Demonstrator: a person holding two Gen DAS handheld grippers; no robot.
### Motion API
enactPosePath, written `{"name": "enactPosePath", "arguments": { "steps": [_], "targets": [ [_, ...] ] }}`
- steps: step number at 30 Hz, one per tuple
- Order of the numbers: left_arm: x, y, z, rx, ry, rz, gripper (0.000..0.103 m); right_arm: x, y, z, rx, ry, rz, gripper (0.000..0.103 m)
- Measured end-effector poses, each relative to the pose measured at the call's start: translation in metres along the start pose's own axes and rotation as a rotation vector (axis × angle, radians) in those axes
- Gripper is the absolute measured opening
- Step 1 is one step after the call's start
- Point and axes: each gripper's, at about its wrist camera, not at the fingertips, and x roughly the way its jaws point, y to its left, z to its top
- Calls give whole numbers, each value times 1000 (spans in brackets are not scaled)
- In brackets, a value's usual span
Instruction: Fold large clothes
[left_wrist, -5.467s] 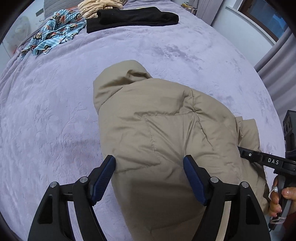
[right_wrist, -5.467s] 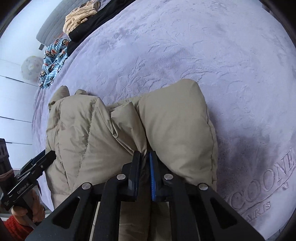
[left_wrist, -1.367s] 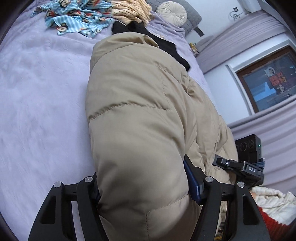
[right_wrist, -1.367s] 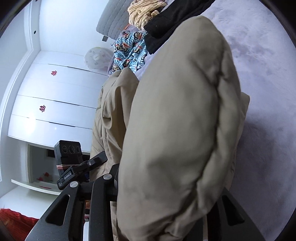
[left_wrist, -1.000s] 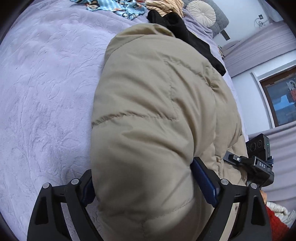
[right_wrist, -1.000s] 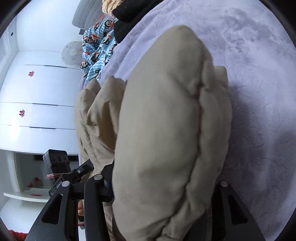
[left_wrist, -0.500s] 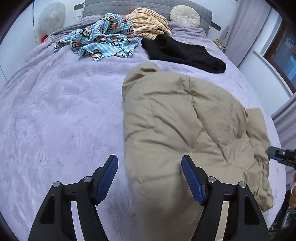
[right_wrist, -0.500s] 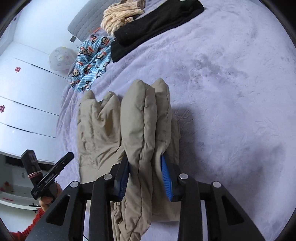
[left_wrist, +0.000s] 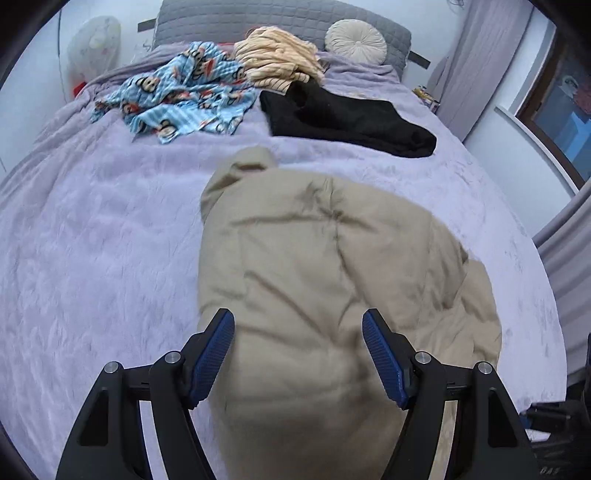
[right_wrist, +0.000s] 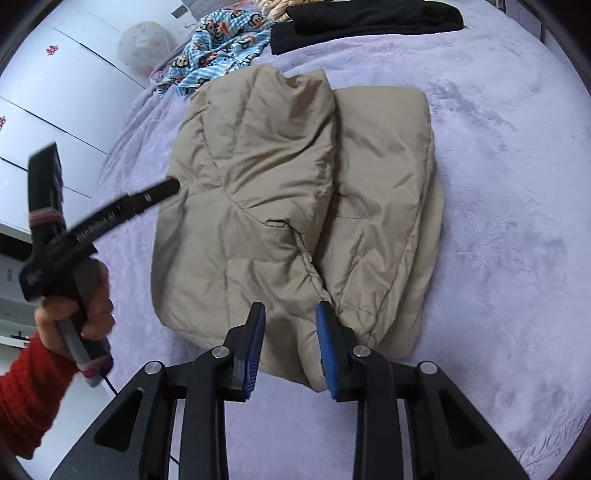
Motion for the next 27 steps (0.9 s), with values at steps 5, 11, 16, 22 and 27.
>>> {"name": "enactPosePath", "arguments": {
  "steps": [5, 11, 16, 22, 27],
  "targets": [
    [57, -32, 31, 70, 66, 26, 74, 12, 15, -13, -139, -9, -160, 24],
    [82, -77, 26, 153, 63, 85, 74, 47, -12, -17, -183, 3, -306, 19],
    [86, -79, 26, 154, 66, 107, 74, 56, -51, -7, -87, 18, -230, 20],
    [63, -66, 27, 118, 87, 117, 76, 48, -53, -13, -46, 28, -211, 20],
    [37, -50, 22, 66, 107, 129, 76, 40, -58, -14, -15, 41, -189, 21]
  ]
}}
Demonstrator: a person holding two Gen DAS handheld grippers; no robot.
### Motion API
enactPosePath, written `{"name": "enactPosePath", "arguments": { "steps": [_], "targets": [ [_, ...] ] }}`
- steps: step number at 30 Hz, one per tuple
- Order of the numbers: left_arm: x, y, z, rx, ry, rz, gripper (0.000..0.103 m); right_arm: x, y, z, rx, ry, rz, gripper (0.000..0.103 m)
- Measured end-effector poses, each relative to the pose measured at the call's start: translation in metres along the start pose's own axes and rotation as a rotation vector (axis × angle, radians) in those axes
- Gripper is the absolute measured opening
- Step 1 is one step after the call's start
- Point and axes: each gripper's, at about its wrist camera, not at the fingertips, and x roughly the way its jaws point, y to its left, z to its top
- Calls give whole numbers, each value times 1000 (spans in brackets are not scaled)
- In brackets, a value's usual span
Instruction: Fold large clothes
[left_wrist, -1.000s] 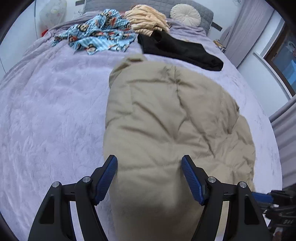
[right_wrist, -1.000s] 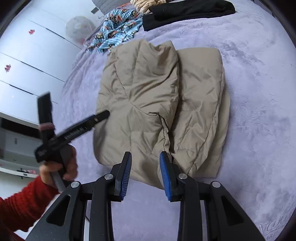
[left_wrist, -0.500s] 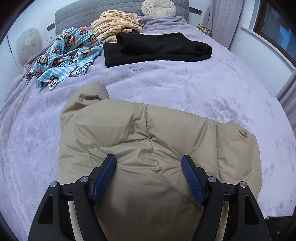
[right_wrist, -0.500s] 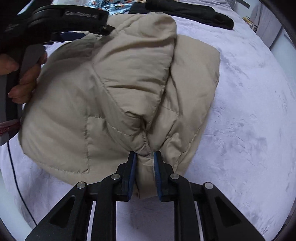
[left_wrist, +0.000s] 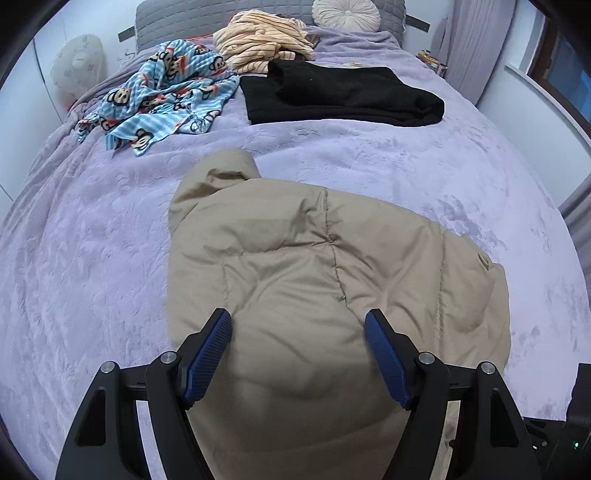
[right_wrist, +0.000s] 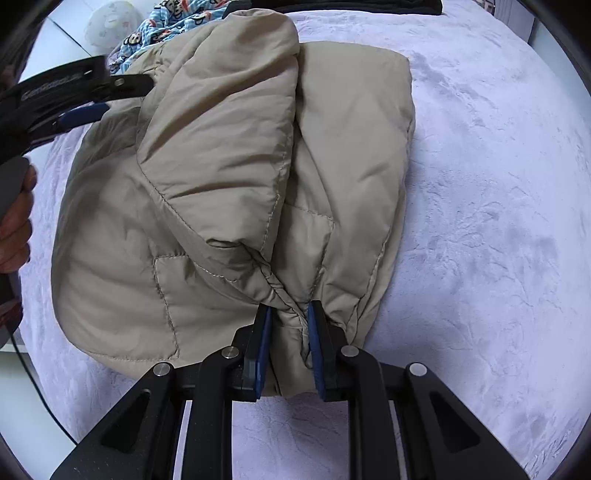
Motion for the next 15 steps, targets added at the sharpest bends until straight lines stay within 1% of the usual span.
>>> {"name": "enactPosePath", "arguments": {
  "steps": [6, 9, 10, 11, 13, 15],
  "targets": [
    [-16, 16, -24, -12, 58, 10, 76, -6, -4, -2, 22, 10, -3, 23],
    [-20, 22, -39, -27, 76, 9, 76, -5, -1, 3, 36, 17, -2, 23],
    [-23, 24, -44, -35, 71, 9, 87, -4, -1, 6, 41, 18, -2, 24],
    [-25, 27, -50, -44, 65, 15, 103, -3, -2, 7, 48, 18, -1, 24],
    [-28, 30, -59, -56, 51, 32, 103, 0, -4, 11, 59, 21, 1, 25],
    [-28, 33, -68, -62, 70, 35, 103, 3, -6, 13, 72, 24, 4, 25]
  ]
}}
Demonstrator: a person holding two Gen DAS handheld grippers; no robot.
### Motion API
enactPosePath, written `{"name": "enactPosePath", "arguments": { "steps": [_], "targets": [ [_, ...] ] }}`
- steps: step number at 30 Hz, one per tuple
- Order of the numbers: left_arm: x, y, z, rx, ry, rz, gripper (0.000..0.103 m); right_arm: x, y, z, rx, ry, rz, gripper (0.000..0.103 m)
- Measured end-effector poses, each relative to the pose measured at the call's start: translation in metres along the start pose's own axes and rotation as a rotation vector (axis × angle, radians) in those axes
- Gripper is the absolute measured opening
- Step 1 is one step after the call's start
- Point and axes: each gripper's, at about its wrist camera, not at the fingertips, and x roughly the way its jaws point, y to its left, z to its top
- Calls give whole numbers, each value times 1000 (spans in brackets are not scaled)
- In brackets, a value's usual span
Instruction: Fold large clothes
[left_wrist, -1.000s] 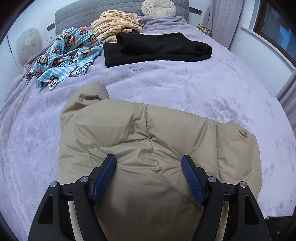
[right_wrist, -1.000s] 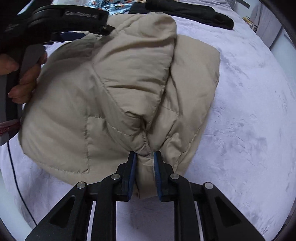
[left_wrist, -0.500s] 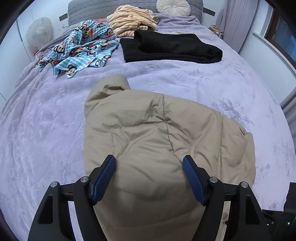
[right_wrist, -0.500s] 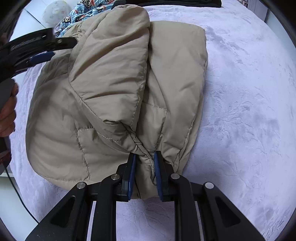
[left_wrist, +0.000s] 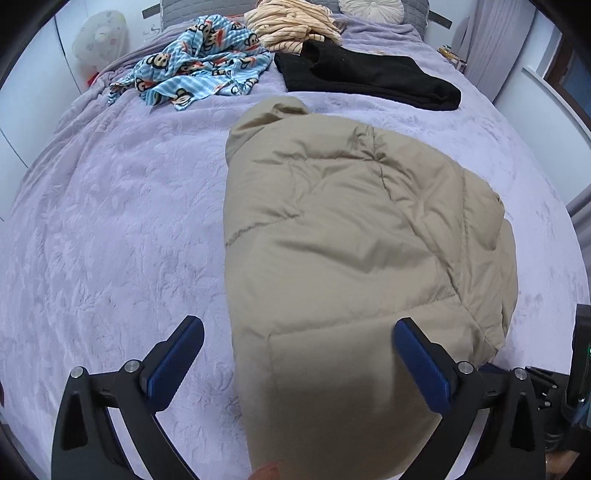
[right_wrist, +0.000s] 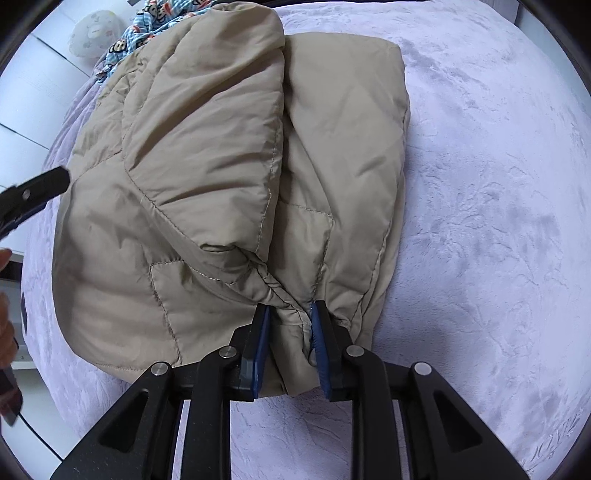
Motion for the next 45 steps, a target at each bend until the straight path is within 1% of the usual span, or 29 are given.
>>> {"name": "enactPosePath", "arguments": {
  "steps": [3, 5, 7, 8, 9, 11, 13, 15, 17, 18, 19, 21, 23, 24, 26, 27, 28, 30, 32, 33, 34, 36, 40, 42, 44, 45],
  "targets": [
    [2, 4, -9, 10, 27, 21, 103, 5, -3, 5, 15, 7, 4, 26],
    [2, 7, -13, 7, 36, 63, 103, 6, -5, 7, 24, 15, 4, 26],
    [1, 14, -16, -20, 42, 28, 103, 2, -7, 8, 45, 23, 11, 28],
    [1, 18, -17, -38, 49, 10, 103, -6, -9, 8, 65, 12, 26, 28],
    [1, 20, -17, -46, 55, 6, 103, -19, -10, 8, 82, -20, 44, 28],
    [4, 22, -18, -45, 57, 20, 103, -47, -12, 11, 101, -132, 76, 28],
    [7, 21, -18, -46, 58, 28, 103, -66, -12, 26, 124, -211, 109, 28],
    [9, 18, -19, -58, 54, 34, 103, -72, -12, 50, 159, -250, 160, 28],
    [11, 17, -19, -69, 58, 34, 103, -68, -8, 81, 195, -268, 216, 28],
    [12, 18, -19, -73, 60, 32, 103, -63, -5, 96, 202, -271, 228, 28],
    [13, 19, -19, -78, 60, 29, 103, -55, -1, 109, 200, -261, 217, 28],
    [14, 20, -18, -91, 63, 8, 103, -26, 4, 127, 199, -196, 141, 28],
    [15, 22, -17, -105, 72, -9, 103, 2, 9, 130, 191, -141, 84, 24],
    [15, 22, -17, -107, 75, -8, 103, 11, 8, 132, 179, -128, 67, 24],
    [13, 21, -16, -99, 76, 6, 103, 12, 8, 132, 178, -125, 63, 24],
    [11, 21, -16, -92, 76, 10, 103, 7, 8, 131, 183, -128, 74, 24],
    [9, 21, -16, -87, 77, 11, 103, 1, 9, 128, 183, -132, 85, 28],
    [4, 21, -17, -77, 80, 14, 103, -14, 10, 122, 171, -142, 104, 28],
    [-1, 22, -17, -68, 78, 24, 103, -31, 10, 108, 144, -153, 102, 28],
    [-5, 22, -18, -64, 76, 37, 103, -39, 10, 100, 138, -155, 105, 30],
    [-8, 23, -19, -62, 75, 46, 103, -46, 10, 90, 137, -153, 113, 37],
    [-14, 24, -21, -55, 74, 55, 103, -53, 8, 73, 142, -146, 109, 46],
    [-24, 24, -26, -60, 82, 52, 103, -60, 4, 40, 148, -108, 95, 46],
    [-30, 23, -30, -53, 80, 65, 103, -61, 3, 26, 155, -85, 92, 46],
    [-39, 22, -34, -45, 75, 68, 103, -63, 4, 13, 152, -61, 78, 52],
    [-45, 22, -37, -43, 72, 65, 103, -66, 5, 7, 151, -58, 74, 59]
  ]
}}
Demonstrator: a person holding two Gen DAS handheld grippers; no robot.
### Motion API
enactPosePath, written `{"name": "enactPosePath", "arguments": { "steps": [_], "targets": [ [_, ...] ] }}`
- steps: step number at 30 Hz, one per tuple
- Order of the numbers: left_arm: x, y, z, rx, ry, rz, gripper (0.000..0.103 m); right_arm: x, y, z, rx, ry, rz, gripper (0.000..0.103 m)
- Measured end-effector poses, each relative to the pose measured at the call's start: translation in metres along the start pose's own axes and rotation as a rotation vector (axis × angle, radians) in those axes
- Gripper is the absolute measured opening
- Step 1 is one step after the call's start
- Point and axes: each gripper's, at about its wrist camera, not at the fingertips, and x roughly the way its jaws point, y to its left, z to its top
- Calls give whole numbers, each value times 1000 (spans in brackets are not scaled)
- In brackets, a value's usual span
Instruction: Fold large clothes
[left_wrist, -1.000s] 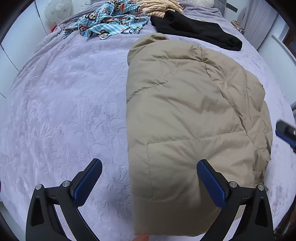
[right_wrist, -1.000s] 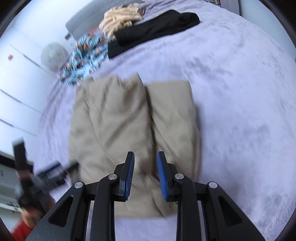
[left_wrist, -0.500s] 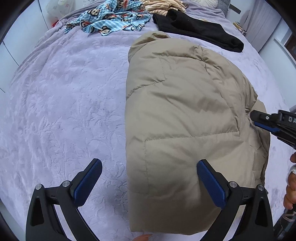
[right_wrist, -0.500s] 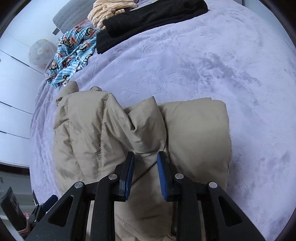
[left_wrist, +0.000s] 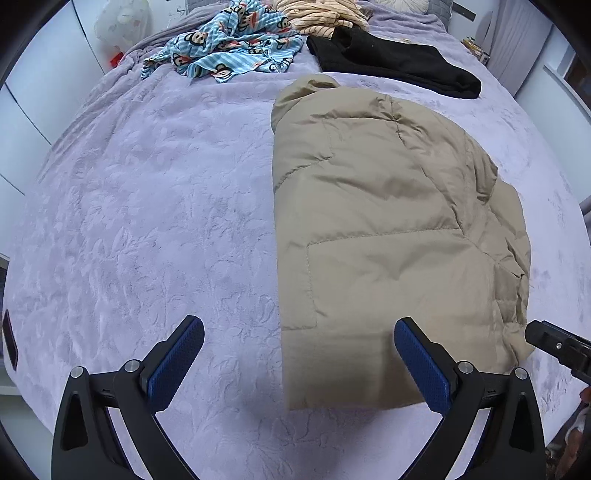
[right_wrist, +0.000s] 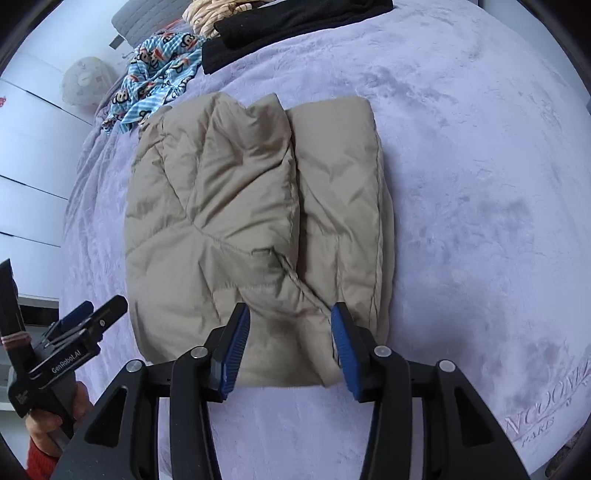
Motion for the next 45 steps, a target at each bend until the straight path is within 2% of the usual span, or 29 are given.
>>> {"name": "enactPosePath", "arguments": {
  "steps": [1, 5, 7, 10, 12, 21, 26, 36, 45],
  "targets": [
    [-7, 0, -3, 2, -3, -6, 103, -4, 1, -5, -2, -2, 0, 64],
    [-38, 0, -16, 4, -26, -21, 103, -27, 12, -22, -38, -27, -14, 71],
    [-54, 0, -22, 6, -31, -18, 103, -39, 18, -28, -58, -47, -29, 79],
    [-78, -1, -28, 7, -54, -6, 103, -59, 28, -35, -80, -82, -56, 80],
    [-94, -2, -31, 15, -75, 7, 103, -71, 33, -39, -89, -106, -82, 87],
    [-139, 3, -27, -20, -129, 17, 103, -125, 55, -46, -122, -242, -177, 89],
    [-156, 4, -25, -30, -151, 34, 103, -145, 67, -46, -142, -308, -200, 89],
    [-180, 9, -31, -49, -187, 48, 103, -163, 85, -47, -168, -329, -215, 89],
    [-187, 13, -34, -62, -196, 53, 103, -166, 87, -48, -169, -322, -210, 89]
  ]
}}
